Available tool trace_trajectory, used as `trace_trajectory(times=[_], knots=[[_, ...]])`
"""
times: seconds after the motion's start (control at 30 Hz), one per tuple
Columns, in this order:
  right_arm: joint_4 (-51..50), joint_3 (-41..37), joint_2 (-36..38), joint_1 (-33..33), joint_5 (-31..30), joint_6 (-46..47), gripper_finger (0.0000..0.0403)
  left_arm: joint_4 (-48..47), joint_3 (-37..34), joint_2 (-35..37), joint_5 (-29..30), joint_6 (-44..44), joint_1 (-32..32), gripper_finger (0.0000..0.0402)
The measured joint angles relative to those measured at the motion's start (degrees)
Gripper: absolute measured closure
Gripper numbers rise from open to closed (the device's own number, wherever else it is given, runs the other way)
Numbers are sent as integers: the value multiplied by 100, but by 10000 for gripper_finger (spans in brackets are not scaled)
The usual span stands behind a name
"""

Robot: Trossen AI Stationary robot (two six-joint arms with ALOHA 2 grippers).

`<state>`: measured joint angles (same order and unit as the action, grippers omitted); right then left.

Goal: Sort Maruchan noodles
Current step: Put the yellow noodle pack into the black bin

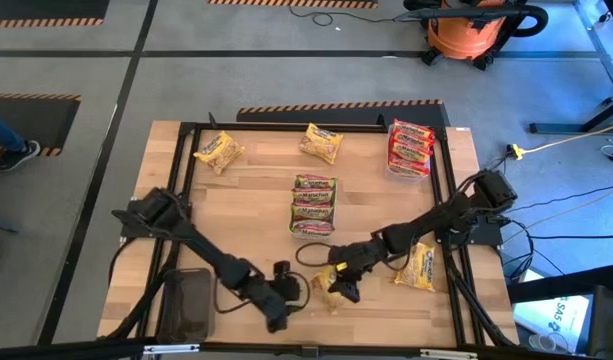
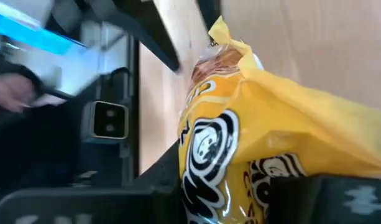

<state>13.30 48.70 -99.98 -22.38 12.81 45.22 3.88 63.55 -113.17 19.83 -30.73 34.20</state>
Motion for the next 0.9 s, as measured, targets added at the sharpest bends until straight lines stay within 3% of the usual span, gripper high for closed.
trace_trajectory(times=[0.13, 0.3, 0.43, 0.67, 0.77, 0.9], knots=[[-1376, 752, 0, -144, -757, -693, 307, -863, 0, 429, 237, 110, 308, 202], [-2677, 1533, 0, -289, -1758, -1415, 300, -965, -208, 762, 476, -8, 532, 202], [-2839, 1777, 0, -316, -1974, -1776, 311, -281, -917, 1215, 588, -153, 500, 202], [-2812, 1813, 0, -314, -2136, -1857, 302, 2270, -2497, 2206, 1178, -268, 426, 202], [-2706, 1813, -39, -312, -2133, -1859, 306, 2780, -2675, 2352, 1363, -367, 351, 202], [-2510, 1813, -75, -275, -2139, -1910, 308, 2767, -2621, 2365, 1302, -387, 175, 201]])
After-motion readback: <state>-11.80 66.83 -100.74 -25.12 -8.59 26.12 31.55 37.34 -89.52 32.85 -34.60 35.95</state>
